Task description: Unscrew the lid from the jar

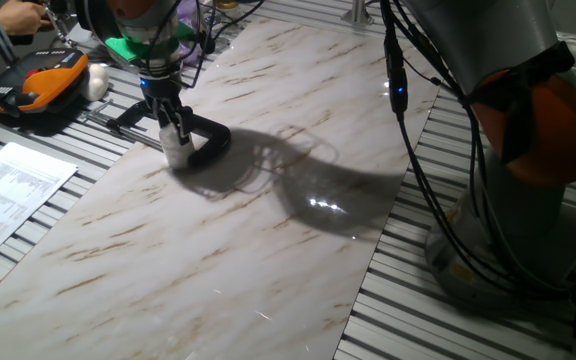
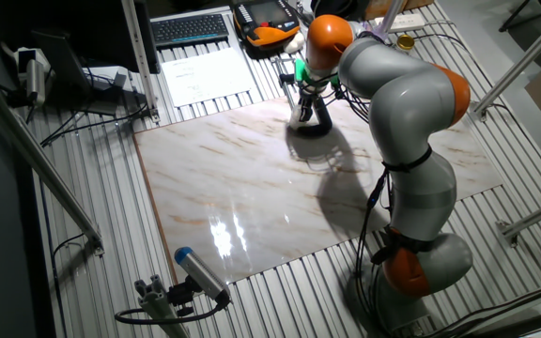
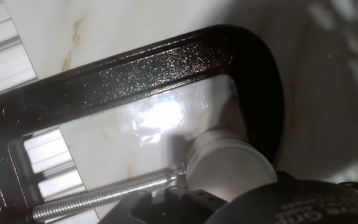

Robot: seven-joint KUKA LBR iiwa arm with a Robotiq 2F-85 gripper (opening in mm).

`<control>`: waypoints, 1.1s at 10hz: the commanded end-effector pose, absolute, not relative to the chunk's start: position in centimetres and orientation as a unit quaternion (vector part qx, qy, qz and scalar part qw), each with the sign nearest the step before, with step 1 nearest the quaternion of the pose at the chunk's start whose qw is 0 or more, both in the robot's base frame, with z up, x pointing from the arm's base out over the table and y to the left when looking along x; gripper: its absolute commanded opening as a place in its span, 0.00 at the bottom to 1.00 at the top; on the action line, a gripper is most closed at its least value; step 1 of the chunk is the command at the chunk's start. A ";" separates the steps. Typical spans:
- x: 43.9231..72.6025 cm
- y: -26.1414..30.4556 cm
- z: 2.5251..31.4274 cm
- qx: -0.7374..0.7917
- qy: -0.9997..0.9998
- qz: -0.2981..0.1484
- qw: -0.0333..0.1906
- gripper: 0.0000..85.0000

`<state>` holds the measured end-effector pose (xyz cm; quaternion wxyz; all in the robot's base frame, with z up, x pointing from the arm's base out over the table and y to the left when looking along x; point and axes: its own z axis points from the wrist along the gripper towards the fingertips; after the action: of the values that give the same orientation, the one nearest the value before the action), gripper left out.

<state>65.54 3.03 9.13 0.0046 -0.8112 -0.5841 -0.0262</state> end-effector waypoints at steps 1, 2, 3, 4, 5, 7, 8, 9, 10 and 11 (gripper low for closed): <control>65.5 3.0 9.2 -0.807 -0.589 -0.025 0.005 0.60; 65.5 3.0 9.2 -0.805 -0.593 -0.025 0.005 0.60; 65.5 3.0 9.1 -0.802 -0.596 -0.027 0.005 0.60; 65.5 3.0 9.1 -0.800 -0.600 -0.028 0.005 0.60; 65.5 3.0 9.1 -0.796 -0.605 -0.028 0.005 0.60; 65.5 3.0 9.1 -0.785 -0.619 -0.026 0.005 0.60; 65.5 3.0 9.1 -0.780 -0.625 -0.026 0.005 0.60; 65.5 3.0 9.2 -0.776 -0.630 -0.025 0.005 0.60; 65.5 3.0 9.2 -0.773 -0.634 -0.027 0.004 0.60; 65.5 3.0 9.3 -0.771 -0.637 -0.027 0.004 0.60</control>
<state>65.50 3.02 9.26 0.0043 -0.7707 -0.6366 -0.0271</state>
